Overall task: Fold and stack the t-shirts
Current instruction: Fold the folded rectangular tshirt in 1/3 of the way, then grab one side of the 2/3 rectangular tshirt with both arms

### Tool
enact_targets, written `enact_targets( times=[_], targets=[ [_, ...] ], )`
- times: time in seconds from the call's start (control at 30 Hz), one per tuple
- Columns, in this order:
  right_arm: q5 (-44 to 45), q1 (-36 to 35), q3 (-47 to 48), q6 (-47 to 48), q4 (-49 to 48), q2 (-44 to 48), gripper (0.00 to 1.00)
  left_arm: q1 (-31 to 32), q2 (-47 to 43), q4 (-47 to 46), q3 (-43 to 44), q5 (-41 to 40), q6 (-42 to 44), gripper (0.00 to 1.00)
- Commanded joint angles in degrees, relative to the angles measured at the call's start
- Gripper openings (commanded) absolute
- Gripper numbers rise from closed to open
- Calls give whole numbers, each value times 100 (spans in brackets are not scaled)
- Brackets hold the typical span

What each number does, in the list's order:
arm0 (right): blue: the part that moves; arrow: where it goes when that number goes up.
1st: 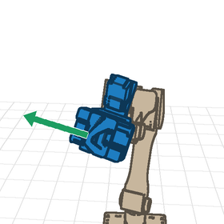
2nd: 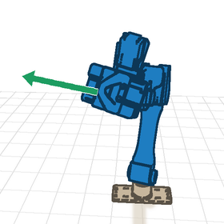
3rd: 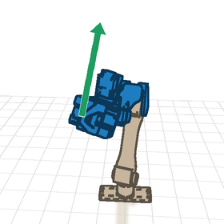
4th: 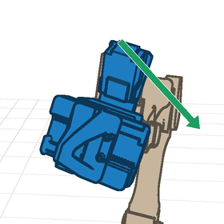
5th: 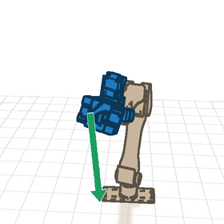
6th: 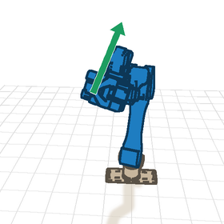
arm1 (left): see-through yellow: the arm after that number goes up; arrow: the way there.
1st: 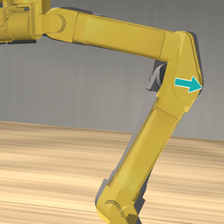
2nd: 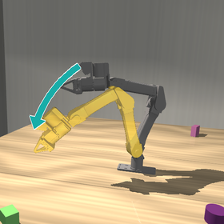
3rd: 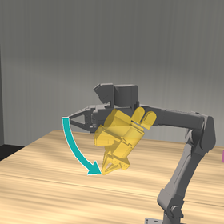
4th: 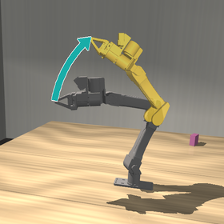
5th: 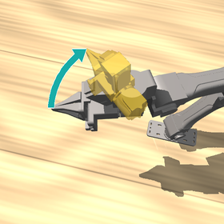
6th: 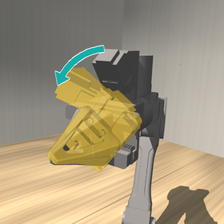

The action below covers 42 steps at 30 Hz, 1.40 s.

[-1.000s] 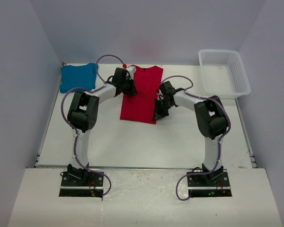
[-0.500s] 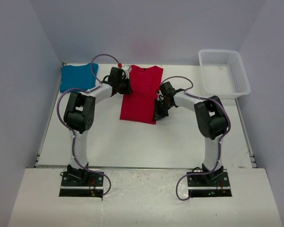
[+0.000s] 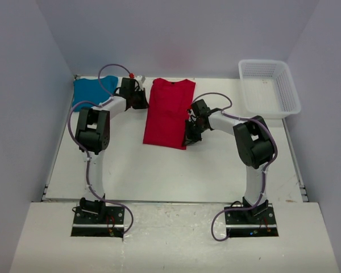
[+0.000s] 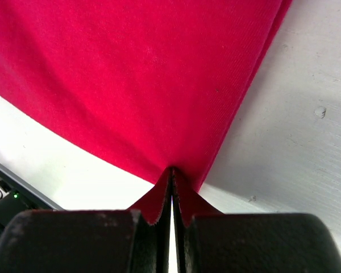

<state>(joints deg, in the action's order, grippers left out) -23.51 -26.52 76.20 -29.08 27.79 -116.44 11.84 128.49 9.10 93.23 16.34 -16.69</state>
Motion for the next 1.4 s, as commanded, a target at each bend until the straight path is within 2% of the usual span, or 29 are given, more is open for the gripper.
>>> enact_targets(
  times=[0.0,0.13,0.23,0.43,0.5,0.53,0.57,0.67,0.7,0.87,0.97,1.13,1.37],
  targets=[
    [452,-90,-308,34,130,-54,0,-50,54,170,503,176,192,0],
    [505,-107,-290,174,95,16,0,-41,-95,127,442,308,157,0],
    [707,-107,-194,367,157,191,0,-32,-638,13,109,230,26,0],
    [997,-134,-176,465,350,956,0,55,-1738,-128,-990,-506,-361,0],
    [1094,-134,-202,465,481,1140,9,126,-2142,3,-1385,-710,-440,0],
    [1111,-125,-229,473,516,1315,17,135,-2439,56,-1674,-911,-475,6],
    [1129,-125,-298,465,560,1387,42,135,-2590,135,-1842,-1044,-528,11],
    [1199,-125,-501,430,561,1677,62,126,-3171,179,-2431,-1545,-695,17],
    [1208,-134,-562,421,543,1730,63,135,-3285,223,-2537,-1607,-782,18],
    [998,-134,-1010,263,141,1809,63,161,-4041,180,-3354,-1467,-1117,21],
    [594,-134,-1178,166,-220,1608,56,214,-4471,74,-3759,-1405,-1196,21],
    [479,-134,-1178,-1,-485,1273,45,223,-4867,-5,-4242,-1423,-1161,20],
    [566,-134,-1038,-124,-573,949,43,293,-5184,-172,-4752,-1405,-1337,20]
  ],
)
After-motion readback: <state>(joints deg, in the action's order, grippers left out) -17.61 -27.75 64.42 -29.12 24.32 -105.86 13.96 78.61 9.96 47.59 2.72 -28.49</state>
